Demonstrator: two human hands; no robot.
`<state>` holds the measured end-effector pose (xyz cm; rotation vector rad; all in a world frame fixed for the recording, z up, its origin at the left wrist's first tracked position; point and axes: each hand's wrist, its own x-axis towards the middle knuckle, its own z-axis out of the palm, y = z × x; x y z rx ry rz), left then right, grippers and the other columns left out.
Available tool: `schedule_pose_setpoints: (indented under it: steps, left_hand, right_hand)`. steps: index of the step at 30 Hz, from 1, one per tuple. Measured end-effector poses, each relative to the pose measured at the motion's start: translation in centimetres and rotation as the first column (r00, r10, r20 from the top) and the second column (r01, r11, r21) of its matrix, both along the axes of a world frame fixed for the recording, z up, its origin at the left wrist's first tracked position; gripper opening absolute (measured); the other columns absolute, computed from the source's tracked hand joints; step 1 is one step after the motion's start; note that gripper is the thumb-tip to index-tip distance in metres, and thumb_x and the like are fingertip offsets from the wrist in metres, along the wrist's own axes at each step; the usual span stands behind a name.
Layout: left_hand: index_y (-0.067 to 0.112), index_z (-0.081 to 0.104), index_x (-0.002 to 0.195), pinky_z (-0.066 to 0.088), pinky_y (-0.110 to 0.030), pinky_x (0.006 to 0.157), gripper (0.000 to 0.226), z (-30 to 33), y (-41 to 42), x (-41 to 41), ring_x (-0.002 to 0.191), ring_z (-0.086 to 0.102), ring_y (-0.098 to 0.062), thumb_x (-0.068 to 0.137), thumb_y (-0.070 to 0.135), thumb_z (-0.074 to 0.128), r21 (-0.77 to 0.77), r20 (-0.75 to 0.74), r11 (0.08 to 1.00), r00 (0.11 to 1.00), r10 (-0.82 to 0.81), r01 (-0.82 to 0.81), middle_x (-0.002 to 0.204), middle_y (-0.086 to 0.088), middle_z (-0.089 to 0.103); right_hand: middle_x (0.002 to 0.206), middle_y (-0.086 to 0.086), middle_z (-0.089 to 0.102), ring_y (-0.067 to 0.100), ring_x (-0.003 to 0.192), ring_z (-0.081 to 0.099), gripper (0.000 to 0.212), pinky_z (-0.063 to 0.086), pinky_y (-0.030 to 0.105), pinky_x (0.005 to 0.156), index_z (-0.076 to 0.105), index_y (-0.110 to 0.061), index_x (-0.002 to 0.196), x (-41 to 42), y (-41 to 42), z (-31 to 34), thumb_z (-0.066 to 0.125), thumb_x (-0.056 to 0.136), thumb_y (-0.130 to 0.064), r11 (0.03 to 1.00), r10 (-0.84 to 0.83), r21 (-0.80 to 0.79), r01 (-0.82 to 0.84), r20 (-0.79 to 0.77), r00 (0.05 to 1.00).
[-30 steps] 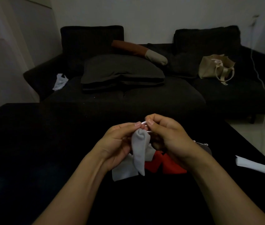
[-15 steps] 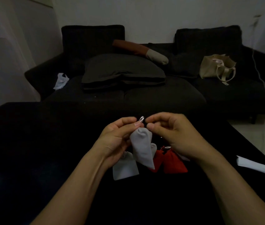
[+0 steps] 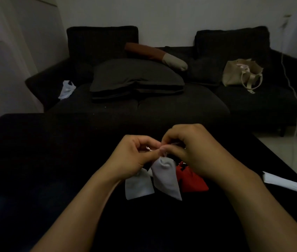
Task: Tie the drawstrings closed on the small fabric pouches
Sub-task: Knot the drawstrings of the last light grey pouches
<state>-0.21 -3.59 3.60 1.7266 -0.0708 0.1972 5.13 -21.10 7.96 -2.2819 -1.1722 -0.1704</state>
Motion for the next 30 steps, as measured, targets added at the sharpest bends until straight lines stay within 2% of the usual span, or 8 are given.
schedule_pose_setpoints:
  steps: [3,5,9,13,17,21,25,30]
  left_hand:
    - [0.011,0.066,0.105,0.057,-0.024,0.073,0.032,0.2,-0.1,-0.2,0.084,0.074,-0.021,0.077,0.001,0.076,-0.016,-0.035,0.992,0.991,-0.126,0.126,0.088,-0.012,0.076]
    - [0.015,0.062,0.11,0.055,-0.021,0.071,0.039,0.3,-0.2,-0.3,0.083,0.075,-0.019,0.076,0.005,0.078,-0.067,-0.026,0.984,0.986,-0.165,0.163,0.087,-0.01,0.077]
    - [0.015,0.063,0.11,0.055,-0.019,0.07,0.038,0.4,-0.4,-0.4,0.08,0.074,-0.016,0.075,0.01,0.077,-0.18,0.054,0.971,0.987,-0.15,0.157,0.085,-0.008,0.076]
    - [0.016,0.072,0.105,0.055,-0.02,0.072,0.027,0.6,-0.4,-0.4,0.084,0.074,-0.018,0.078,0.014,0.072,-0.235,0.1,0.969,0.993,-0.061,0.083,0.088,-0.008,0.076]
    - [0.019,0.077,0.098,0.056,-0.021,0.076,0.018,0.8,-0.4,-0.4,0.094,0.073,-0.017,0.082,0.021,0.067,-0.124,0.105,0.992,0.994,0.031,-0.018,0.096,-0.003,0.077]
    - [0.018,0.075,0.097,0.058,-0.024,0.073,0.012,0.5,-0.7,-0.1,0.092,0.072,-0.016,0.088,0.018,0.067,-0.065,0.09,0.994,0.991,0.094,-0.088,0.094,-0.001,0.076]
    - [0.021,0.071,0.098,0.058,-0.037,0.079,0.01,0.2,-1.0,0.0,0.091,0.069,-0.026,0.094,0.021,0.062,0.102,0.078,0.986,0.989,0.123,-0.131,0.092,-0.001,0.073]
    - [0.021,0.07,0.094,0.059,-0.028,0.068,0.009,0.3,-1.3,-0.2,0.076,0.069,-0.013,0.092,0.014,0.065,0.233,0.245,0.944,0.953,0.176,-0.234,0.084,0.007,0.071]
  right_hand:
    - [0.087,-0.006,0.067,0.005,0.082,0.064,0.005,0.054,0.026,0.077,0.078,-0.019,0.086,0.1,-0.1,-0.1,0.078,0.081,-0.019,0.998,0.027,0.057,-0.026,-0.014,1.0]
    - [0.081,-0.003,0.072,0.004,0.077,0.068,0.005,0.053,0.018,0.071,0.079,-0.017,0.083,0.4,-0.6,-0.3,0.078,0.079,-0.015,0.982,0.064,0.185,-0.03,-0.178,0.982]
    - [0.082,0.005,0.076,0.009,0.078,0.072,0.013,0.052,0.013,0.067,0.077,-0.007,0.087,1.0,-1.3,-1.1,0.074,0.077,-0.015,0.907,0.218,0.419,0.037,-0.544,0.81]
    - [0.093,0.008,0.076,0.02,0.092,0.073,0.026,0.057,0.025,0.076,0.076,-0.009,0.092,1.3,-1.3,-1.8,0.071,0.072,-0.024,0.886,0.269,0.454,0.092,-0.666,0.695]
    - [0.091,0.009,0.076,0.022,0.09,0.073,0.029,0.058,0.023,0.073,0.077,-0.01,0.089,1.2,-0.8,-1.9,0.072,0.07,-0.031,0.878,0.239,0.458,0.137,-0.67,0.703]
    - [0.09,0.013,0.074,0.036,0.092,0.068,0.022,0.057,0.041,0.082,0.077,-0.014,0.082,1.1,-0.2,-2.0,0.073,0.072,-0.034,0.897,0.158,0.391,0.208,-0.722,0.674]
    - [0.089,0.006,0.075,0.012,0.08,0.07,0.018,0.057,0.021,0.067,0.078,-0.017,0.087,1.1,-0.3,-2.2,0.063,0.091,-0.025,0.922,0.141,0.327,0.206,-0.78,0.609]
    - [0.098,0.025,0.07,0.023,0.083,0.061,0.027,0.05,0.025,0.067,0.075,-0.002,0.097,1.3,-0.4,-2.7,0.057,0.096,-0.022,0.881,0.236,0.398,0.255,-0.838,0.492]
